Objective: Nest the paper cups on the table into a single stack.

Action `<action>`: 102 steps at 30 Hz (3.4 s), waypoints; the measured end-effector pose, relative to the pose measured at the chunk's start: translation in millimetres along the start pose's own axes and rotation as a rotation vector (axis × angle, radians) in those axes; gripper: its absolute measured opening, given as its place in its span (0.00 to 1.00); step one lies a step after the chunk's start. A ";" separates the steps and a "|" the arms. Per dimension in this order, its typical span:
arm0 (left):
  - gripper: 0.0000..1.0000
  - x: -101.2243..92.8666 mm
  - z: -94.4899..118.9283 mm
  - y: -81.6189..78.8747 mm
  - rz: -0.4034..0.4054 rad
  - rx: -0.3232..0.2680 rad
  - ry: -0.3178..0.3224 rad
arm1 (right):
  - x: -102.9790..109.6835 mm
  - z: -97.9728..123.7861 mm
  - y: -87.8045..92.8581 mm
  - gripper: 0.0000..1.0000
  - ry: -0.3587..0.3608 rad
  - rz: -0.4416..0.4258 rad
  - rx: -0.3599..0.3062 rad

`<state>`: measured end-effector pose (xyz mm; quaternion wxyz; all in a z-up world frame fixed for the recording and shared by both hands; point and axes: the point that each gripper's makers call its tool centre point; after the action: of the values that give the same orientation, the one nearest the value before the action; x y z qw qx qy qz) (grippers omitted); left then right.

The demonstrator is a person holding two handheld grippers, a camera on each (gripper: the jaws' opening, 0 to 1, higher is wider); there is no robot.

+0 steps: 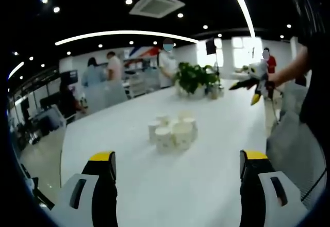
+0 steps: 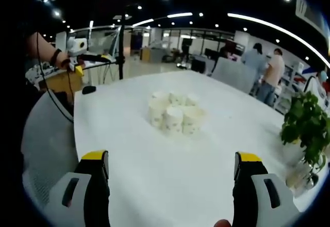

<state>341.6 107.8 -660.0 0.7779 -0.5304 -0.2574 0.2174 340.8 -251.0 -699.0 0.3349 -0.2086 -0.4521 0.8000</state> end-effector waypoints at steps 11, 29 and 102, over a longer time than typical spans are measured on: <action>1.00 -0.6 -0.9 3.3 -0.003 0.008 -0.003 | -2.2 -2.8 1.9 1.00 0.003 -0.009 0.000; 1.00 1.5 -3.2 4.2 0.010 0.002 -0.007 | -4.9 -7.6 0.3 1.00 -0.002 -0.020 0.001; 1.00 -43.1 -21.6 32.0 0.126 0.020 -0.009 | -76.1 -133.8 -41.8 0.82 -0.120 0.213 0.081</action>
<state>319.8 77.1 -703.9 0.7669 -0.5368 -0.2246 0.2708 492.8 -212.7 -728.0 0.2282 -0.1934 -0.4141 0.8597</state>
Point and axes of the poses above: the point that each gripper's makers call its tool centre point, and the gripper's own axes: z roughly backward along the fingers, x roughly to its left, y roughly out of its underside, and after that the axes turned 6 degrees about -z, right-handed
